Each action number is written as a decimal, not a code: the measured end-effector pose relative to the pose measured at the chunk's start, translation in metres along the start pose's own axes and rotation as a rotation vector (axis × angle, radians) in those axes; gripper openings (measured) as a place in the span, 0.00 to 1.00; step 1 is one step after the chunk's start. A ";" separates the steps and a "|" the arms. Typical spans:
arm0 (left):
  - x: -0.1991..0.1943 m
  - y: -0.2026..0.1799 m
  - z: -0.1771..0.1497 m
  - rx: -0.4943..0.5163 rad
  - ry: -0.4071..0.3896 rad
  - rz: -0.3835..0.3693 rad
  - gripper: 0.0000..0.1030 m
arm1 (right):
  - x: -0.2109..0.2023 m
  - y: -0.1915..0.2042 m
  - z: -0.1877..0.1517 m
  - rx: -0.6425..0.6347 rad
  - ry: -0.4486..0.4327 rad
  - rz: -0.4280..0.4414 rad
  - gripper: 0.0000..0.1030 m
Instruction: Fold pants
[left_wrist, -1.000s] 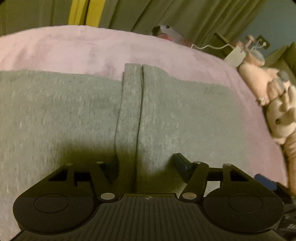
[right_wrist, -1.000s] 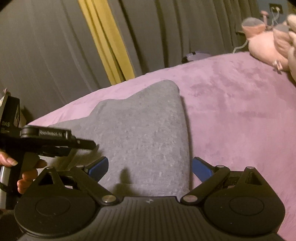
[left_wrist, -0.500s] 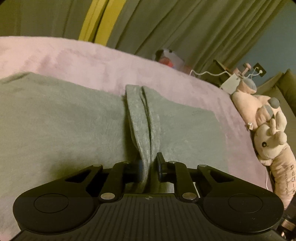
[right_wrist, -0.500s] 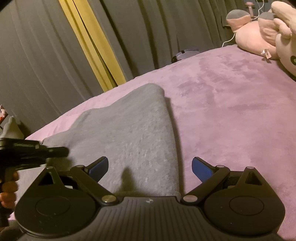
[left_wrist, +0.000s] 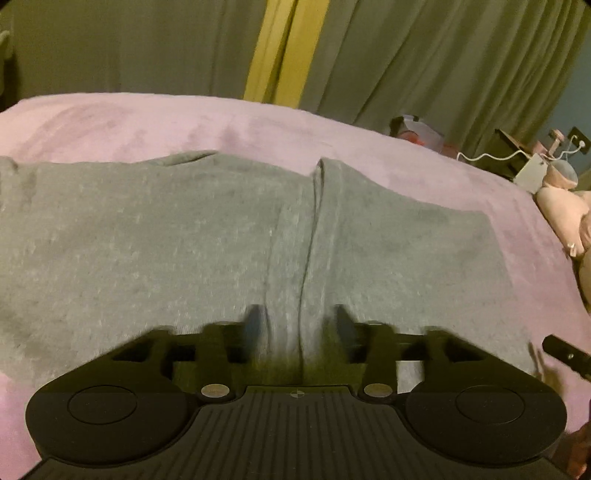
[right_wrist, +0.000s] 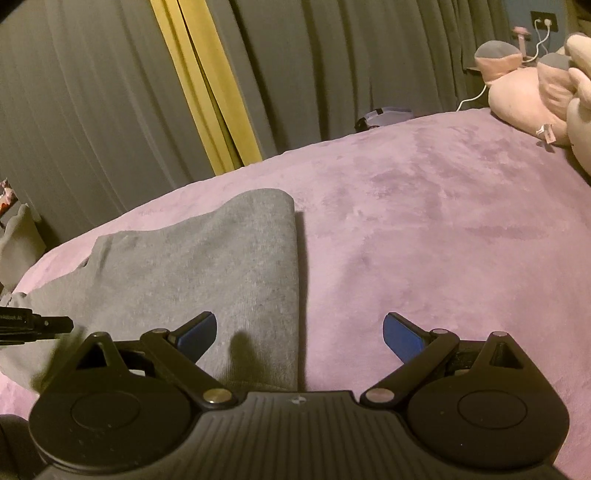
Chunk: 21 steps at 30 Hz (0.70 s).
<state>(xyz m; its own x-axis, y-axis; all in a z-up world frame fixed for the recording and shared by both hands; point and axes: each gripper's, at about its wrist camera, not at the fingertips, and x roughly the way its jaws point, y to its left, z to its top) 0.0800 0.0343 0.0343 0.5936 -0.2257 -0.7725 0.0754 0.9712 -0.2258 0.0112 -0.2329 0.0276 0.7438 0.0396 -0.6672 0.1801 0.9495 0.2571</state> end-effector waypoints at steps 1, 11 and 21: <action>-0.001 0.000 -0.002 -0.002 -0.003 -0.016 0.61 | 0.000 0.000 0.000 -0.002 0.001 -0.002 0.94; 0.016 0.010 -0.004 -0.084 0.029 -0.078 0.72 | -0.005 0.017 -0.004 -0.044 -0.016 0.047 0.89; 0.051 0.013 0.040 -0.100 0.001 -0.059 0.69 | 0.011 0.039 -0.007 -0.126 -0.002 0.071 0.24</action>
<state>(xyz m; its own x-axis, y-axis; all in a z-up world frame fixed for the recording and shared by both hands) 0.1431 0.0388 0.0155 0.5899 -0.2826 -0.7564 0.0301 0.9438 -0.3292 0.0221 -0.1928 0.0248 0.7535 0.1079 -0.6486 0.0442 0.9759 0.2136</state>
